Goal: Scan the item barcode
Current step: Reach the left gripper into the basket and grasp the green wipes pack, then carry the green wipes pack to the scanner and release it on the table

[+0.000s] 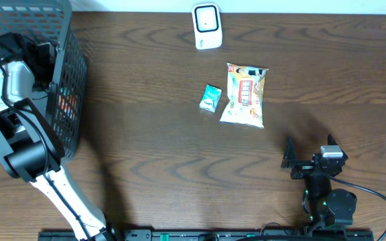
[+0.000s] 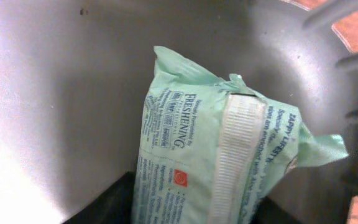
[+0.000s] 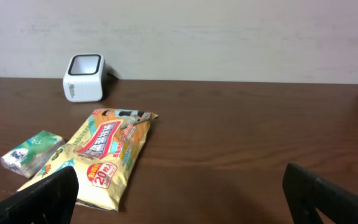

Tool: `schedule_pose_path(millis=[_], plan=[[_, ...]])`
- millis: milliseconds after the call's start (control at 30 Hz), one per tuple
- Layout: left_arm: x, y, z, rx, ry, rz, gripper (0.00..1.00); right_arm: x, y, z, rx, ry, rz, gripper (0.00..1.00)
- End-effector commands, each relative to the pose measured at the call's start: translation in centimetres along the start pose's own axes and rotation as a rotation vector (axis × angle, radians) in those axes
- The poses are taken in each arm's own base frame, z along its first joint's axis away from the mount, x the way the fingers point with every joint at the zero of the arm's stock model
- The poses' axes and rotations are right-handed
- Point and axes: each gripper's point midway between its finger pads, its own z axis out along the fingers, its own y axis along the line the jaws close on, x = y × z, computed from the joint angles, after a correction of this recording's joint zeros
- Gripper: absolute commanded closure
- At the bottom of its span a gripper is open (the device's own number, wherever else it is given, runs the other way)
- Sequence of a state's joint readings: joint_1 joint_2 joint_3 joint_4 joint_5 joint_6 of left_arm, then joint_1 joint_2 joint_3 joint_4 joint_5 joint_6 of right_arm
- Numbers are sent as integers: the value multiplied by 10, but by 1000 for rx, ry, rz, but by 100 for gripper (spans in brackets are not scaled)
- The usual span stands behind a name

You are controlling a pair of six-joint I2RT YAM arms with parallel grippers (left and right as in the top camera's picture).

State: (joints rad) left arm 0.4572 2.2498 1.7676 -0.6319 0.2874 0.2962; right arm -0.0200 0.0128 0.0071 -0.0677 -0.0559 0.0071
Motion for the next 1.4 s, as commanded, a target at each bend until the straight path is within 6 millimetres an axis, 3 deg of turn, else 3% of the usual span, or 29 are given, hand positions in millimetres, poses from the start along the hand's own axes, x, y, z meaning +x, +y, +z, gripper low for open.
schedule_pose_path(millis=[0, 67, 133, 267, 467, 600, 633, 700, 767, 833, 933, 1033, 1100, 1200, 1367], plan=[[11, 9, 9, -34, 41, -53, 69, 1, 3, 0, -15, 2, 6, 1], [-2, 8, -7, -42, -3, -102, 71, 1, 3, 0, -15, 2, 6, 1], [-18, 6, -32, -51, -65, -137, 78, 1, 3, 0, -15, 2, 6, 1], [-44, -1, -85, -63, -180, -173, 80, 1, 3, 0, -15, 2, 6, 1], [-79, -22, -203, -71, -432, -223, 80, 1, 3, 0, -15, 2, 6, 1], [-87, -40, -284, -45, -608, -297, 80, 1, 3, 0, -15, 2, 6, 1], [-87, -42, -293, -37, -626, -319, 80, 1, 3, 0, -15, 2, 6, 1], [-85, -57, -333, 24, -707, -402, 80, 1, 3, 0, -15, 2, 6, 1], [-81, -80, -355, 130, -730, -387, 80, 1, 3, 0, -15, 2, 6, 1], [-74, -118, -373, 301, -719, -309, 80, 1, 3, 0, -15, 2, 6, 1], [-56, -170, -379, 508, -628, -220, 80, 1, 3, 0, -15, 2, 6, 1], [-31, -213, -360, 605, -469, -195, 80, 1, 3, 0, -15, 2, 6, 1], [-11, -241, -334, 611, -343, -172, 80, 1, 3, 0, -15, 2, 6, 1], [14, -267, -296, 553, -204, -146, 80, 1, 3, 0, -15, 2, 6, 1], [44, -290, -227, 333, -76, -63, 79, 1, 3, 0, -15, 2, 6, 1]])
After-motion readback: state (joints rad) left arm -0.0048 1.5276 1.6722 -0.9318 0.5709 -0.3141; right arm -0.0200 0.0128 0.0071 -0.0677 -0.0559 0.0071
